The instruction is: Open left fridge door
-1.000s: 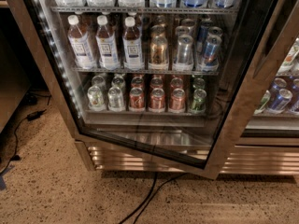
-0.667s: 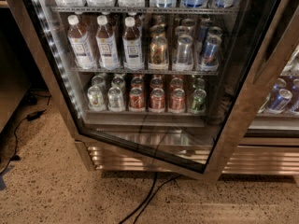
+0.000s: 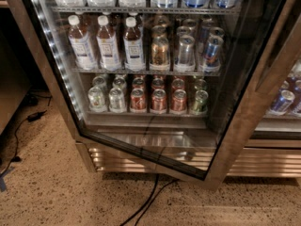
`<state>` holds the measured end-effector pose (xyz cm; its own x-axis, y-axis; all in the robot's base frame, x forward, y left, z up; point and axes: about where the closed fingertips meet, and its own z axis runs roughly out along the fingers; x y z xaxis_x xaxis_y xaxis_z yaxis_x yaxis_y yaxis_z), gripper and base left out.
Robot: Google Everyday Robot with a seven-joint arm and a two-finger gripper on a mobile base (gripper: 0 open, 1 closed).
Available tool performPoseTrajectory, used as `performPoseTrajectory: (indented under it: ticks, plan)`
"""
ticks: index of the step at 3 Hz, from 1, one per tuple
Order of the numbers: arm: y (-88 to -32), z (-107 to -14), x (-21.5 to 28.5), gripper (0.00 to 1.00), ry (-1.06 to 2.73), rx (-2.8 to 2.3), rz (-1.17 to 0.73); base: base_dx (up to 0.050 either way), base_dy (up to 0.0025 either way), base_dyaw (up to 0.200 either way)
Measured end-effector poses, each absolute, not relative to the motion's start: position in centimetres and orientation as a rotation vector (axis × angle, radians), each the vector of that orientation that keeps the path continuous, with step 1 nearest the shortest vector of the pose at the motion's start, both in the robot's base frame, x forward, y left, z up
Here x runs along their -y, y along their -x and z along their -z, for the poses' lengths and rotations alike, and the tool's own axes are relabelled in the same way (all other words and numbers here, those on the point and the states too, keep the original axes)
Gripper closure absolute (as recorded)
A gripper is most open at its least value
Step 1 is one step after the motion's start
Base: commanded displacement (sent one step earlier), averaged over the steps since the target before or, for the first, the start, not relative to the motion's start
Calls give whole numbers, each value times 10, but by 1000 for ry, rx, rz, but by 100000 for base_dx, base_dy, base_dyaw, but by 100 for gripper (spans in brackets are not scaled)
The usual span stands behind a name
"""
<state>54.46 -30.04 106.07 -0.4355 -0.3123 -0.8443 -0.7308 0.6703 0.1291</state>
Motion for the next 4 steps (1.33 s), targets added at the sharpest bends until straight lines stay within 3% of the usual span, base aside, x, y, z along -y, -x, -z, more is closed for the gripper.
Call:
performPoseTrajectory:
  ticks: [1, 4]
  plan:
    - [-550, -1053, 267, 100, 978, -1862, -882, 0, 0, 0]
    - [-561, -1051, 250, 100, 1014, -1814, -975, 0, 0, 0]
